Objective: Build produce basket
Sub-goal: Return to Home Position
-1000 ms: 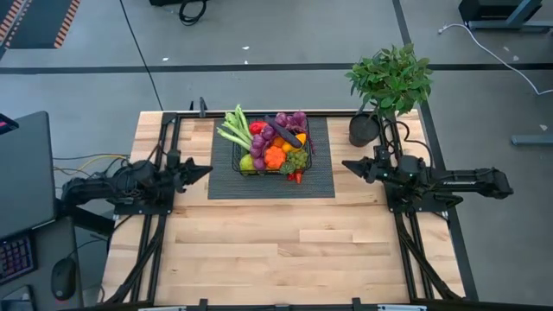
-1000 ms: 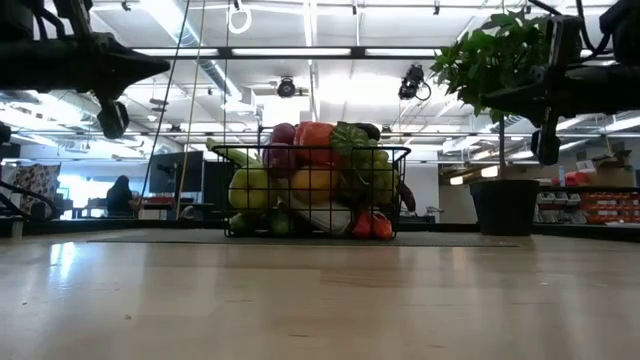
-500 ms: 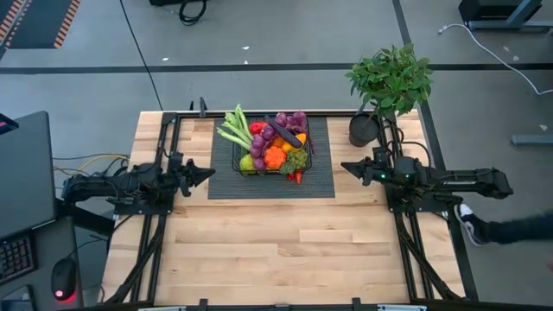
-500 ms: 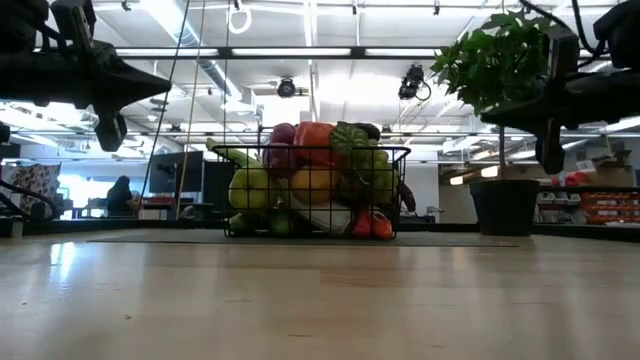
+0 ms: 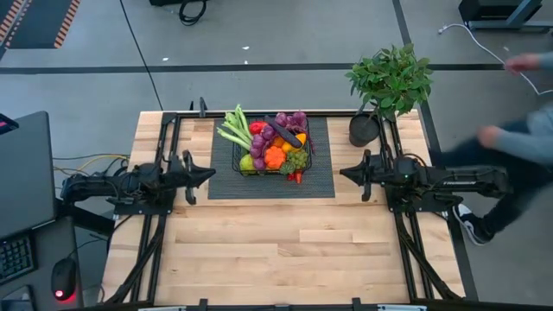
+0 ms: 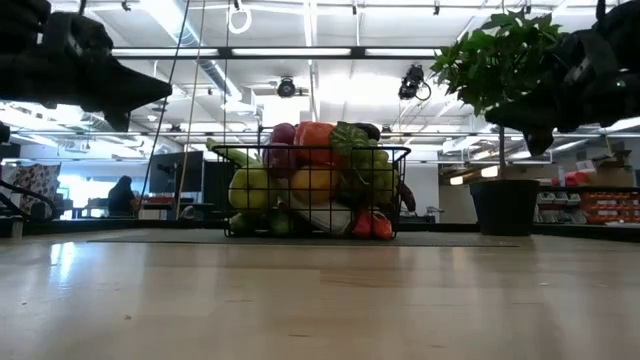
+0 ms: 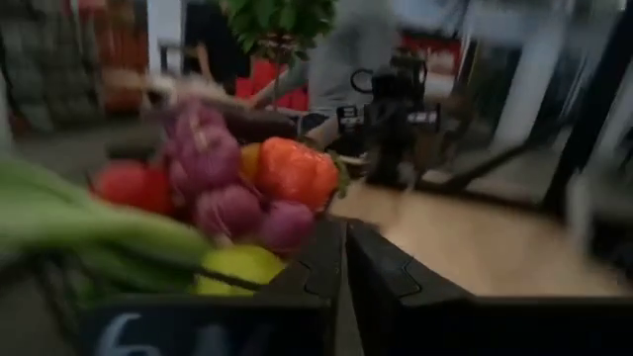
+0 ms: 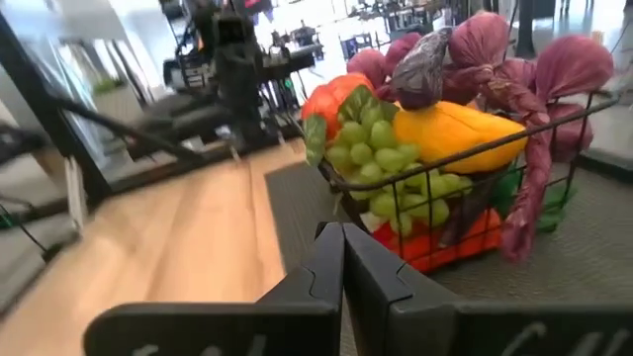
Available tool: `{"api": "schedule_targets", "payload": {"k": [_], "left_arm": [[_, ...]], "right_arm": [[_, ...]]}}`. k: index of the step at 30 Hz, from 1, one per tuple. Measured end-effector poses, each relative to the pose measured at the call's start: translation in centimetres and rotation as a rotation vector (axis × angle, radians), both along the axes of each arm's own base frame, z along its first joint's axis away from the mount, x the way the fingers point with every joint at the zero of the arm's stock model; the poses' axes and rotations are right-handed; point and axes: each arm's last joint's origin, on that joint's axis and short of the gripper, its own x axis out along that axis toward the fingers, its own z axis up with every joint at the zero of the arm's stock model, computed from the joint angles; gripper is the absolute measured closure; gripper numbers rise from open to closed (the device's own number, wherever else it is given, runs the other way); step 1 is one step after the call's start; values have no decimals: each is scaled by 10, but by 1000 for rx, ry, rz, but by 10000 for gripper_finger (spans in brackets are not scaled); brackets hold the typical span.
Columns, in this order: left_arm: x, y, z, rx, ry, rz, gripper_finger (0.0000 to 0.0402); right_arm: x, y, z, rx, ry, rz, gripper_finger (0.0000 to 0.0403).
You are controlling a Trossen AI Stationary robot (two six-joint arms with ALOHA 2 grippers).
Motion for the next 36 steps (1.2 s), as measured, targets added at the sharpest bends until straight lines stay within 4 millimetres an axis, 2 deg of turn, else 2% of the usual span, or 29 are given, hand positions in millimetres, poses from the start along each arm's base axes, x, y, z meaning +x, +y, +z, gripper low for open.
{"api": "schedule_targets", "payload": {"k": [3,6,12,18,25,36], "left_arm": [[0,0,0,230,60,7,383],[0,0,0,309,81,10,388],[0,0,0,312,77,11,380],[0,0,1,305,63,13,376],[0,0,1,305,61,14,385],[0,0,1,304,59,14,373]], "right_arm": [[0,0,-4,-24,45,3,390],[0,0,-6,-50,70,19,391],[0,0,-7,-111,92,26,391],[1,0,-8,-283,140,49,390],[1,0,-8,-249,133,45,389],[1,0,-8,-237,130,43,386]]}}
